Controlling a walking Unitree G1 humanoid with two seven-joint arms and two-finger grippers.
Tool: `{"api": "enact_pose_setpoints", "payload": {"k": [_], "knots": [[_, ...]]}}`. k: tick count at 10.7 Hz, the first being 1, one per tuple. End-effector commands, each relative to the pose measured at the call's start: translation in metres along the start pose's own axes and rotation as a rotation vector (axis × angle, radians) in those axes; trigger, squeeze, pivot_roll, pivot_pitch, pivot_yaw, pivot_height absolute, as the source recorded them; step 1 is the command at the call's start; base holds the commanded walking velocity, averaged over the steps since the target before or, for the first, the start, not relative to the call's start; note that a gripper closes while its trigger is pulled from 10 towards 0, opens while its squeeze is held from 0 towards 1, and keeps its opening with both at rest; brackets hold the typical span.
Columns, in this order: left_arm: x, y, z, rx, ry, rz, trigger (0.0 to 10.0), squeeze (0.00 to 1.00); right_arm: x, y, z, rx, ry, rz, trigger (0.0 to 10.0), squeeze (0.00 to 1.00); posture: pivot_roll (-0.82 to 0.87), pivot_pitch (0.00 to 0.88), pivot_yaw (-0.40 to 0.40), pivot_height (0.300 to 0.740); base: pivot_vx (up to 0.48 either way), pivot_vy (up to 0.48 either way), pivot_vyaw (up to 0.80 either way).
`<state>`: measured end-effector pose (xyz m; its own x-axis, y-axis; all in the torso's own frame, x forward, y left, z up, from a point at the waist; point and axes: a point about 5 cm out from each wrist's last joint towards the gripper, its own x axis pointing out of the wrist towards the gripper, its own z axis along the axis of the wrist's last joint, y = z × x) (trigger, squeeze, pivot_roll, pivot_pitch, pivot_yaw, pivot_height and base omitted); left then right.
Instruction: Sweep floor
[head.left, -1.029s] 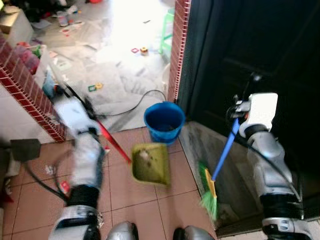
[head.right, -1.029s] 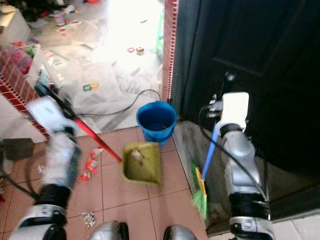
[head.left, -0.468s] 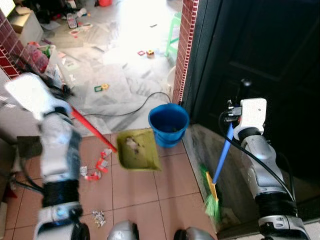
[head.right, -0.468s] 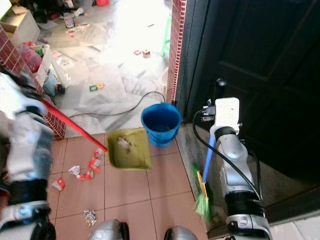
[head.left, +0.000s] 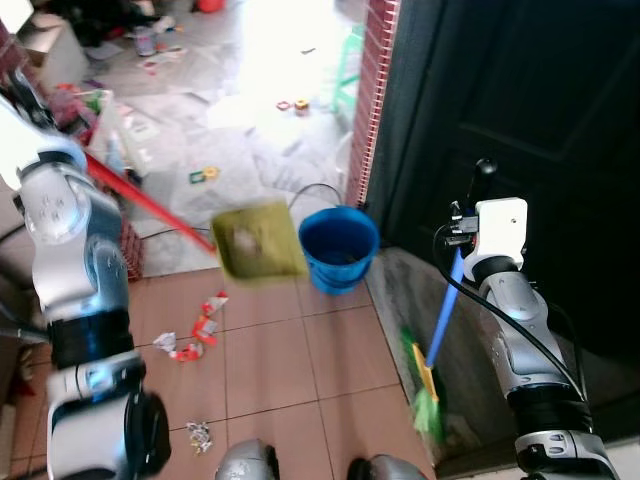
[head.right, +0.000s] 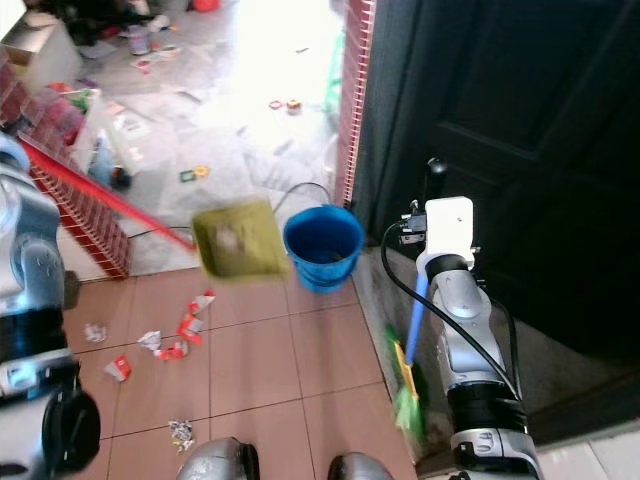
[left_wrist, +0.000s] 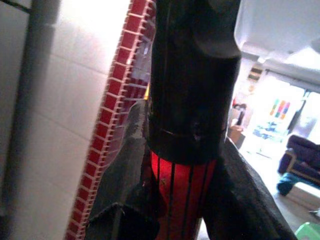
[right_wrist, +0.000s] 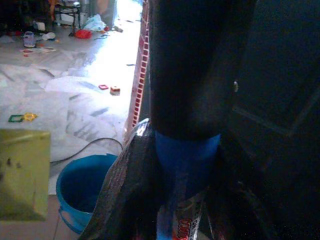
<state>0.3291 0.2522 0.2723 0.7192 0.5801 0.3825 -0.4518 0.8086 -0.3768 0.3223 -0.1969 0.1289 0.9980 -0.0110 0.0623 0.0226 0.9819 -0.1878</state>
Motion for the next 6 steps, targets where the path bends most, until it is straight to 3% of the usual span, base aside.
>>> {"api": "enact_pose_setpoints", "payload": {"k": [1, 2, 4, 6], "knots": [[0.006, -0.008, 0.018, -0.056, -0.078, -0.006, 10.0, 0.00, 0.001, 0.003, 0.003, 0.000, -0.015, 0.009, 10.0, 0.00, -0.10, 0.000, 0.012, 0.740, 0.345, 0.000, 0.00], [0.008, -0.016, 0.012, -0.054, -0.072, -0.025, 10.0, 0.00, -0.002, 0.014, 0.004, 0.009, -0.022, 0.046, 10.0, 0.00, -0.11, 0.000, 0.016, 0.740, 0.382, 0.000, 0.00], [0.010, -0.025, 0.009, -0.060, -0.077, -0.053, 10.0, 0.00, -0.014, 0.018, -0.007, -0.001, 0.013, 0.079, 10.0, 0.00, -0.11, 0.000, 0.016, 0.740, 0.446, 0.000, 0.00], [0.009, -0.032, 0.005, -0.076, -0.077, -0.062, 10.0, 0.00, -0.016, 0.021, -0.005, 0.003, 0.009, 0.080, 10.0, 0.00, -0.11, 0.000, 0.022, 0.740, 0.480, 0.000, 0.00]]}}
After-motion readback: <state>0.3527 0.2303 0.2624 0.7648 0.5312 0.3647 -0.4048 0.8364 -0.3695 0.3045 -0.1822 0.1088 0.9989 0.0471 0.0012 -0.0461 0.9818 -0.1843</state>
